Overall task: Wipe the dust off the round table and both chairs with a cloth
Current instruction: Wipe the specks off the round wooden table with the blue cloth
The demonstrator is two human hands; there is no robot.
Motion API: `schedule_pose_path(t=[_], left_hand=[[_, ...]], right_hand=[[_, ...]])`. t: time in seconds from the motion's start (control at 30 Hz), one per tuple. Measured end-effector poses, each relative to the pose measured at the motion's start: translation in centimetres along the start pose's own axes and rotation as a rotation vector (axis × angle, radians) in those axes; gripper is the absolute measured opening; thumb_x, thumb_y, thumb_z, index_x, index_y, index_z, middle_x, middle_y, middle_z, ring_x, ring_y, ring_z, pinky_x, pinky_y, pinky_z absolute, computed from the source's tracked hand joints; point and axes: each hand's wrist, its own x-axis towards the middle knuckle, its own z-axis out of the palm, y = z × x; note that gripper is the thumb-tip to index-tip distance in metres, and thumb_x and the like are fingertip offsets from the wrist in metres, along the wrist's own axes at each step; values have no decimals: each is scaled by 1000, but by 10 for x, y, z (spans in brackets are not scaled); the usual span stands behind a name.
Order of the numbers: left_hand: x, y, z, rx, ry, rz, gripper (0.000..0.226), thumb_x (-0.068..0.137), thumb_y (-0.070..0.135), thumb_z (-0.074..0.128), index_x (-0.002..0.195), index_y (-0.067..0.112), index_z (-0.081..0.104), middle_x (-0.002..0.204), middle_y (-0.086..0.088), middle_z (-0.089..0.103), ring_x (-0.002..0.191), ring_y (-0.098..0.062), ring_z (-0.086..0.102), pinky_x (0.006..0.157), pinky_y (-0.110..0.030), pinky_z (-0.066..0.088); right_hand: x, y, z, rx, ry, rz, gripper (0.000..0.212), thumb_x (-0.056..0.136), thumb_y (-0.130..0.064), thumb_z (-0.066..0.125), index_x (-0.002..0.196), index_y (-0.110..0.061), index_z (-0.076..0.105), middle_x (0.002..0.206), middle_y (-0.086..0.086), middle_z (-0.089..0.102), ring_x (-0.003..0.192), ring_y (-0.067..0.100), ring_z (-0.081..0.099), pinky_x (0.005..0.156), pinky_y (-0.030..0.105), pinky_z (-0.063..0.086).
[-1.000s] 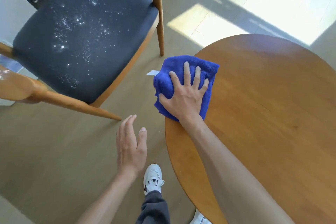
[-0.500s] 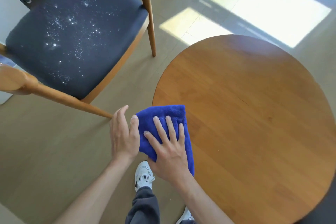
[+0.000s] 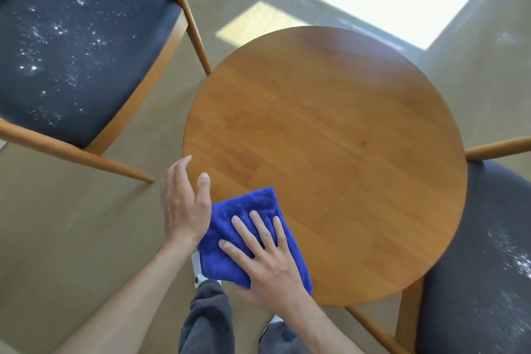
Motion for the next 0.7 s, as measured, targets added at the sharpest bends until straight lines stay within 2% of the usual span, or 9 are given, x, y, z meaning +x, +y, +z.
schedule_pose_path(t=[0.13, 0.23, 0.4, 0.5, 0.7], left_hand=[[-17, 15, 14, 37, -9, 52, 54, 88, 33, 40, 135, 8, 46, 137, -11, 48, 129, -25, 37, 111, -43, 26], [-28, 24, 23, 65, -22, 84, 53, 88, 32, 40, 134, 7, 46, 137, -11, 49, 128, -26, 38, 111, -39, 24], [-41, 38, 42, 93, -57, 118, 53, 87, 32, 41, 133, 7, 47, 137, -13, 49, 126, -28, 38, 108, -35, 23], [-49, 48, 55, 94, -78, 124, 53, 86, 33, 41, 133, 9, 47, 138, -11, 48, 126, -29, 38, 107, -36, 24], [-58, 67, 82, 98, -144, 147, 54, 86, 34, 41, 135, 11, 46, 139, -10, 47, 129, -27, 36, 108, -37, 25]], right_hand=[[-23, 12, -9, 19, 22, 80, 60, 71, -48, 68, 129, -33, 60, 153, 0, 36, 144, 32, 28, 111, 61, 25], [-42, 22, -16, 17, 47, 115, 59, 73, -52, 65, 129, -33, 61, 152, 1, 38, 143, 33, 30, 110, 62, 26], [-84, 47, -27, -18, 74, 130, 51, 84, -58, 53, 127, -32, 63, 150, 3, 41, 140, 35, 34, 108, 62, 29], [-110, 66, -34, -37, 90, 156, 51, 78, -51, 63, 125, -32, 64, 148, 3, 44, 139, 34, 36, 107, 61, 30], [-157, 123, -60, -36, 75, 272, 65, 71, -58, 66, 129, -31, 61, 150, 2, 41, 142, 32, 32, 109, 62, 28]])
